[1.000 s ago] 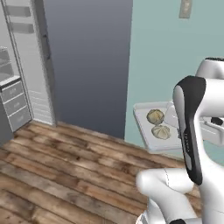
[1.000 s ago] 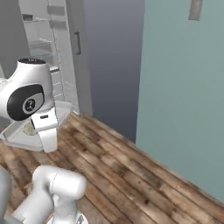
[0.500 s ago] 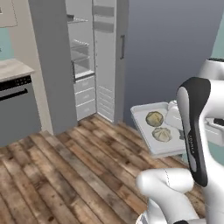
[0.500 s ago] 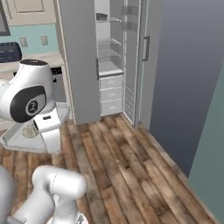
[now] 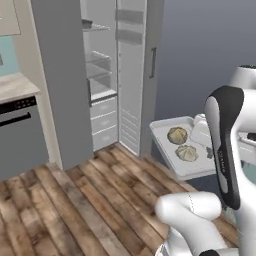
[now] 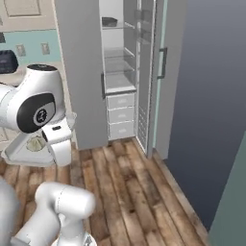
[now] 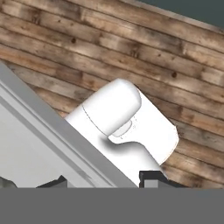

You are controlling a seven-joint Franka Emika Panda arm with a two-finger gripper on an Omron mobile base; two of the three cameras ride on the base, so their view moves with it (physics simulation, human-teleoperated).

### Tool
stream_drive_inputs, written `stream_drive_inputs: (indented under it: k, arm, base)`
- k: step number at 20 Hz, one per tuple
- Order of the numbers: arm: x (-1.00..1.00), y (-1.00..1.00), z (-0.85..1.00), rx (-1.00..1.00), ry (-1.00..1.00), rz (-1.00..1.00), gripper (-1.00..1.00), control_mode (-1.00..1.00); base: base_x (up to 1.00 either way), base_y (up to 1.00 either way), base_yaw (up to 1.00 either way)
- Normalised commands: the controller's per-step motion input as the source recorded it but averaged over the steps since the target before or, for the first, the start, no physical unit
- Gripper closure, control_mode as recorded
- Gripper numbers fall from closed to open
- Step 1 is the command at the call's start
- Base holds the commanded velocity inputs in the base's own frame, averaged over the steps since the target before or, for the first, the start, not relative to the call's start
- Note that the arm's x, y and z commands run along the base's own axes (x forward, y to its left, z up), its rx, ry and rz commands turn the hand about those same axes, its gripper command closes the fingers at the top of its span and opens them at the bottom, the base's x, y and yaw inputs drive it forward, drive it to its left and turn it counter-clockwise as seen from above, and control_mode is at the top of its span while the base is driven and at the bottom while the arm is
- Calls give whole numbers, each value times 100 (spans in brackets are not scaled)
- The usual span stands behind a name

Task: Place two dumplings into each of the tupperware containers and then place the containers in the fridge.

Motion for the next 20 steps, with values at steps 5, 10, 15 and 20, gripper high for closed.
stream_drive_inputs:
  k: [5,10,15,20]
  arm:
    - [0,0,0,0,0,0,100,100]
    - [0,0,0,0,0,0,100,100]
    - [0,0,0,0,0,0,100,100]
    - [0,0,0,0,0,0,100,100]
  base:
    - [100,3,19]
    - [100,-2,13]
    - [94,-14,8]
    - [88,-55,12]
